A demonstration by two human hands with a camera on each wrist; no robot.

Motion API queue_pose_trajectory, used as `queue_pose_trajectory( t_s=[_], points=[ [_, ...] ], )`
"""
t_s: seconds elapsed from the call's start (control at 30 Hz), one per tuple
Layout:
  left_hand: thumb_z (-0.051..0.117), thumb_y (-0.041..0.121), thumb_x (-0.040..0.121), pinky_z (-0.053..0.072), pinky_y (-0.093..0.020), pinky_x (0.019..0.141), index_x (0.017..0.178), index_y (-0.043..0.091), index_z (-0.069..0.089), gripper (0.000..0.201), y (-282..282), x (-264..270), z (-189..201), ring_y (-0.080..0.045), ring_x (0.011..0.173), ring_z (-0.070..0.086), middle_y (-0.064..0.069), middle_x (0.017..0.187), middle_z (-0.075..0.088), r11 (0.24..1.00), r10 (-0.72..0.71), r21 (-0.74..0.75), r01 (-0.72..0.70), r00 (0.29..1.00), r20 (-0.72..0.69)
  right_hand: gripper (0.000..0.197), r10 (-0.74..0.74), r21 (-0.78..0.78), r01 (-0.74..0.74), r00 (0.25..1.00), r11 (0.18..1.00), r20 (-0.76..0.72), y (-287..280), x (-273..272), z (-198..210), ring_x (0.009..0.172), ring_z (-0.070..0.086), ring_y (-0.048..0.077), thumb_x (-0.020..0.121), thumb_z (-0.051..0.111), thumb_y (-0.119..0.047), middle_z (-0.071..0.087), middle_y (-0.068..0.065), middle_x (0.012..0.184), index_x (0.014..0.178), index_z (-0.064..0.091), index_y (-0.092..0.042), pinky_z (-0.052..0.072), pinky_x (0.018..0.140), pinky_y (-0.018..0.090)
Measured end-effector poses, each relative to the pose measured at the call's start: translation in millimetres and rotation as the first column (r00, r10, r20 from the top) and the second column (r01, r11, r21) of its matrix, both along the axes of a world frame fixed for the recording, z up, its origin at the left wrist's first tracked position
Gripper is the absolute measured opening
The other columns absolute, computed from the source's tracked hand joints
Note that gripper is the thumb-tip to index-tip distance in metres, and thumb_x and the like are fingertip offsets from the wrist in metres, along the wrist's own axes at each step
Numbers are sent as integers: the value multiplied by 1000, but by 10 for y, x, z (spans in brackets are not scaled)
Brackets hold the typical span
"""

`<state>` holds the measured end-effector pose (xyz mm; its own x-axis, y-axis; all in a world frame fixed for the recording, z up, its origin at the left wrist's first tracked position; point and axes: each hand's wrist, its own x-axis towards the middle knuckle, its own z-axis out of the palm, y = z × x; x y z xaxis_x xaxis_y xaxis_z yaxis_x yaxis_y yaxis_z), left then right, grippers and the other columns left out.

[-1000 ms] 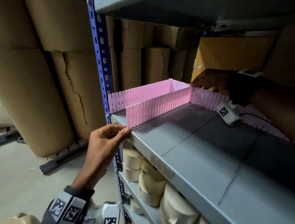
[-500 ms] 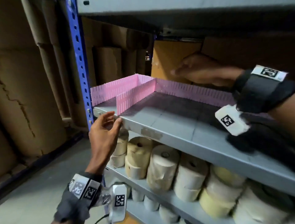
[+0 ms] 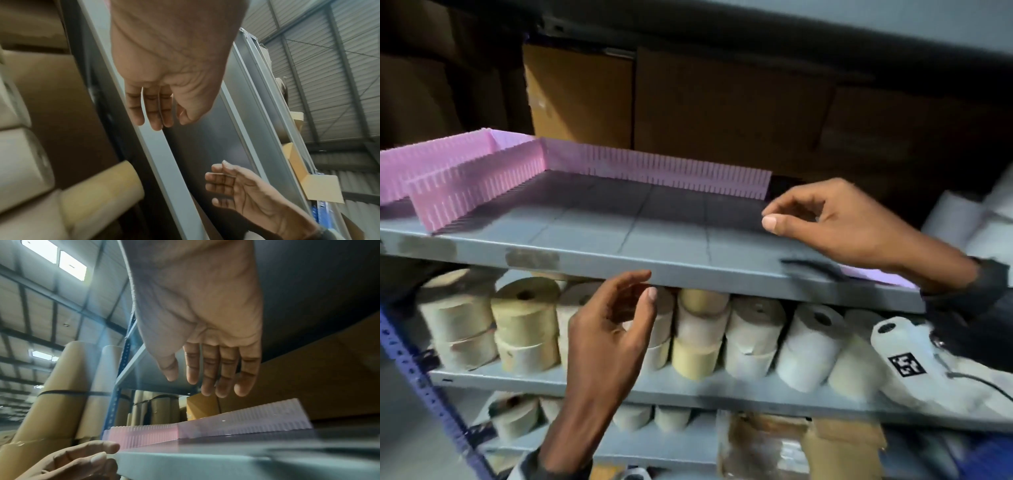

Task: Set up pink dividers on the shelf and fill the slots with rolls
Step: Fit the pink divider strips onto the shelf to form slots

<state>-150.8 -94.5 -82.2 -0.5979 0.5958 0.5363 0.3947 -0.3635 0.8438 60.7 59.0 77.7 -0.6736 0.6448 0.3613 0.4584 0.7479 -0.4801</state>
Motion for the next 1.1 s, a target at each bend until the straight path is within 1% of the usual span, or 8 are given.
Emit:
queue_pose_trajectory(
  t_s=[0.17,0.33,0.53,0.67,0.77,0.83,0.93,1.1],
  points=[
    [69,31,89,53,-11,76,102,35,73,15,188,603,116,-1,89,73,21,94,76,995,-93,25,93,995,-28,11,-131,-65,125,986,990,-106,250,866,-174,77,70,7,86,71,-37,76,-10,85,89,77,-28,55,70,22],
    [72,22,90,55,-14,78,99,29,77,13,450,1266,280,2,89,73,22,91,76,995,-96,23,101,983,-158,8,-211,-135,188,960,973,-185,554,1584,-366,71,68,7,89,71,-28,76,-4,80,86,77,-23,56,69,33],
    [68,33,90,49,-6,61,103,24,78,18,747,1864,508,9,86,69,23,96,74,995,-100,-57,84,917,-386,8,-175,-89,159,963,983,-206,886,2175,-643,82,71,3,87,70,-36,76,-15,87,89,76,-32,59,82,38],
    [65,50,95,53,-12,73,110,28,76,29,1066,2037,636,12,91,64,22,106,73,978,-136,-207,24,827,-545,11,-167,-50,160,959,986,-229,1086,2121,-686,77,69,-1,87,69,-40,74,-18,84,91,76,-33,58,75,30],
    [64,59,91,54,-31,92,121,20,73,50,1423,2097,726,-6,109,67,8,123,72,946,-196,-322,-28,743,-640,16,-117,8,120,977,993,-177,1256,1981,-680,79,67,-1,90,66,-38,74,-17,90,98,76,-30,57,74,27],
    [63,66,88,52,-34,100,132,17,68,67,1569,2111,728,-14,122,62,3,138,66,902,-280,-429,-47,694,-664,19,-83,63,88,993,994,-80,1359,1913,-730,84,63,-1,95,61,-34,71,-15,101,107,75,-29,51,74,23],
    [62,68,87,52,-30,99,133,21,68,66,1638,2082,665,-12,122,62,7,137,66,901,-292,-430,-66,640,-710,25,-86,76,85,996,993,13,1495,1906,-837,98,56,7,100,53,-27,60,-12,106,114,72,-34,43,81,25],
    [58,60,95,56,-31,88,124,24,74,49,1604,2057,638,-9,108,70,11,121,75,956,-198,-291,-26,674,-711,25,-100,52,104,993,993,-67,1565,1904,-909,94,56,1,98,52,-28,58,-21,99,109,72,-39,43,79,23]
  ],
)
